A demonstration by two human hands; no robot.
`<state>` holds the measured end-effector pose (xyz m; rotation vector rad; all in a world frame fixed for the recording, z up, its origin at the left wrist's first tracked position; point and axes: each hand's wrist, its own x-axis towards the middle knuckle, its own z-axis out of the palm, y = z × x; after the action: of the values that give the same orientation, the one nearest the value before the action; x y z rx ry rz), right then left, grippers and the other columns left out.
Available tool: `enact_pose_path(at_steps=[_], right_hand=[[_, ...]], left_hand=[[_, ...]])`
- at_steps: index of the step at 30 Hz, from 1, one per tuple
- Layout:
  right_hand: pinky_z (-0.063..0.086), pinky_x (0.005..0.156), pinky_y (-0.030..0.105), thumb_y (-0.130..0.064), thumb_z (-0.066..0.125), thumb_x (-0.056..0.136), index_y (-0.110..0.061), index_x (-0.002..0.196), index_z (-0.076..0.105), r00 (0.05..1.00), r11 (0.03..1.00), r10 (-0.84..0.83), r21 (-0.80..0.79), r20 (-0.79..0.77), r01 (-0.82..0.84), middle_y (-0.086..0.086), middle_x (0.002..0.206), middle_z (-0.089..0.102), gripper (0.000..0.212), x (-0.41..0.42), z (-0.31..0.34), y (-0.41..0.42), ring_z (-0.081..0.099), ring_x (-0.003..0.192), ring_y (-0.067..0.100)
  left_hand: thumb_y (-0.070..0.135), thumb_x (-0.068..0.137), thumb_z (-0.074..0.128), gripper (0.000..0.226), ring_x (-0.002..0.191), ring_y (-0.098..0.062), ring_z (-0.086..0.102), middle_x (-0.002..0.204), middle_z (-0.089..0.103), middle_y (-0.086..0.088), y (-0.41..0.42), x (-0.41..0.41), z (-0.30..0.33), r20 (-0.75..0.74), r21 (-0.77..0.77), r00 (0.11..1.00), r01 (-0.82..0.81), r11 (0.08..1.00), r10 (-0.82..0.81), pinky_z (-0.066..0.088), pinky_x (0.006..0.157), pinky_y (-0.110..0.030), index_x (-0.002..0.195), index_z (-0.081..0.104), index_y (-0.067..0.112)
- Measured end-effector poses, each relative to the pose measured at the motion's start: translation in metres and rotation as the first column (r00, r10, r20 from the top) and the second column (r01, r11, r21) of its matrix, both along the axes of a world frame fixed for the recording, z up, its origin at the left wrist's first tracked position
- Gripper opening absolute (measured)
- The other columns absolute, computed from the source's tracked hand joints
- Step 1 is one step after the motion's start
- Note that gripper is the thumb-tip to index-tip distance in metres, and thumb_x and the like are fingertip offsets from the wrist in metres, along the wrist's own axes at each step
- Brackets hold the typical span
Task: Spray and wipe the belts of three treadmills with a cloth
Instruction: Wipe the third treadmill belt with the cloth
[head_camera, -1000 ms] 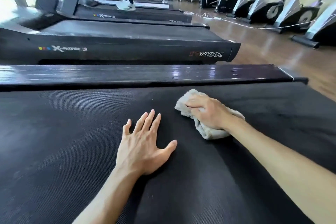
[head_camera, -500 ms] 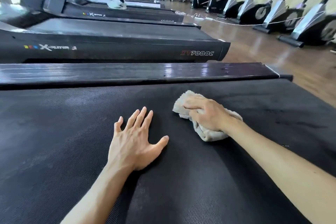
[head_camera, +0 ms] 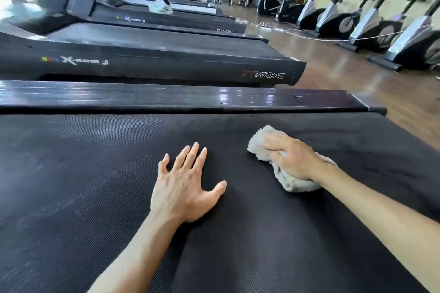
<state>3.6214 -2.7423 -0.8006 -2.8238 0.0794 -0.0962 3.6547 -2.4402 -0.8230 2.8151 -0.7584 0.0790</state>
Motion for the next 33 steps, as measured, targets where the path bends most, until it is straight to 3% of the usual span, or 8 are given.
enact_pose_path(at_steps=[2,4,7,13,21,24,27,33], right_hand=[[0.047,0.091,0.033,-0.053,0.031,0.086,-0.064,0.095,0.06,0.996,0.996,-0.093,-0.014,-0.013,0.093,-0.038,0.115,0.053,0.031,0.01,0.011,-0.011,0.052,0.114,0.002],[0.043,0.079,0.034,-0.044,0.028,0.093,-0.054,0.089,0.057,0.994,0.992,-0.1,-0.072,0.037,0.103,-0.028,0.097,0.055,0.031,0.046,0.013,-0.005,0.047,0.101,0.011],[0.04,0.089,0.036,-0.029,0.031,0.101,-0.036,0.113,0.06,0.982,0.972,-0.161,-0.156,0.095,0.174,-0.014,0.117,0.06,0.032,0.094,0.012,0.024,0.048,0.121,0.021],[0.043,0.1,0.034,-0.029,0.043,0.099,-0.029,0.104,0.069,0.998,0.998,0.05,0.038,0.049,-0.051,-0.018,0.12,0.062,0.026,0.022,-0.005,0.03,0.047,0.12,0.008],[0.045,0.092,0.042,-0.049,0.009,0.09,-0.037,0.084,0.052,0.951,0.951,-0.302,-0.04,0.071,0.306,-0.016,0.101,0.063,0.045,0.069,0.019,0.02,0.05,0.113,0.02],[0.041,0.1,0.041,-0.037,0.03,0.098,-0.04,0.09,0.06,0.992,0.989,-0.117,-0.084,0.052,0.122,-0.023,0.105,0.056,0.031,0.092,0.004,0.041,0.046,0.123,0.018],[0.034,0.111,0.035,-0.03,0.039,0.101,-0.039,0.122,0.067,0.997,0.997,0.068,-0.025,-0.022,-0.068,-0.029,0.128,0.053,0.036,0.05,0.001,0.041,0.038,0.132,0.009],[0.047,0.092,0.044,-0.049,0.021,0.098,-0.038,0.097,0.057,0.957,0.954,-0.292,-0.068,-0.002,0.291,-0.02,0.112,0.059,0.038,0.028,0.016,-0.013,0.052,0.117,0.018]], left_hand=[[0.084,0.075,0.007,0.101,0.154,-0.004,-0.01,0.169,-0.006,0.012,0.0,0.0,-0.001,0.003,-0.001,1.0,-0.004,1.0,0.004,-0.001,0.125,-0.046,0.162,0.005,0.032],[0.084,0.075,0.008,0.101,0.155,-0.004,-0.008,0.17,-0.005,0.012,0.0,0.0,-0.001,0.01,-0.002,1.0,-0.009,1.0,0.009,-0.001,0.125,-0.046,0.162,0.006,0.032],[0.085,0.074,0.006,0.103,0.155,-0.004,-0.008,0.169,-0.005,0.013,-0.001,0.0,0.001,0.007,0.004,1.0,-0.009,1.0,0.009,-0.001,0.125,-0.045,0.162,0.007,0.032],[0.085,0.072,0.003,0.104,0.154,-0.003,-0.01,0.169,-0.008,0.015,0.0,-0.001,0.003,0.004,0.001,1.0,-0.002,1.0,0.002,-0.002,0.125,-0.044,0.162,0.005,0.033],[0.085,0.073,0.004,0.103,0.154,-0.003,-0.01,0.169,-0.009,0.015,-0.001,-0.001,0.002,0.016,0.014,1.0,-0.014,1.0,0.014,-0.002,0.125,-0.043,0.162,0.004,0.033],[0.086,0.072,0.003,0.104,0.154,-0.002,-0.01,0.168,-0.008,0.016,0.0,0.0,0.002,0.008,0.024,1.0,-0.002,1.0,0.002,-0.003,0.125,-0.042,0.162,0.004,0.034],[0.086,0.072,0.001,0.103,0.154,-0.002,-0.011,0.168,-0.01,0.016,0.001,0.001,0.001,0.017,0.029,1.0,-0.003,1.0,0.003,-0.003,0.125,-0.043,0.162,0.003,0.035],[0.086,0.073,0.005,0.103,0.154,-0.003,-0.008,0.168,-0.006,0.016,0.0,0.002,-0.002,0.031,0.012,1.0,-0.005,1.0,0.004,-0.001,0.125,-0.044,0.162,0.007,0.034]])
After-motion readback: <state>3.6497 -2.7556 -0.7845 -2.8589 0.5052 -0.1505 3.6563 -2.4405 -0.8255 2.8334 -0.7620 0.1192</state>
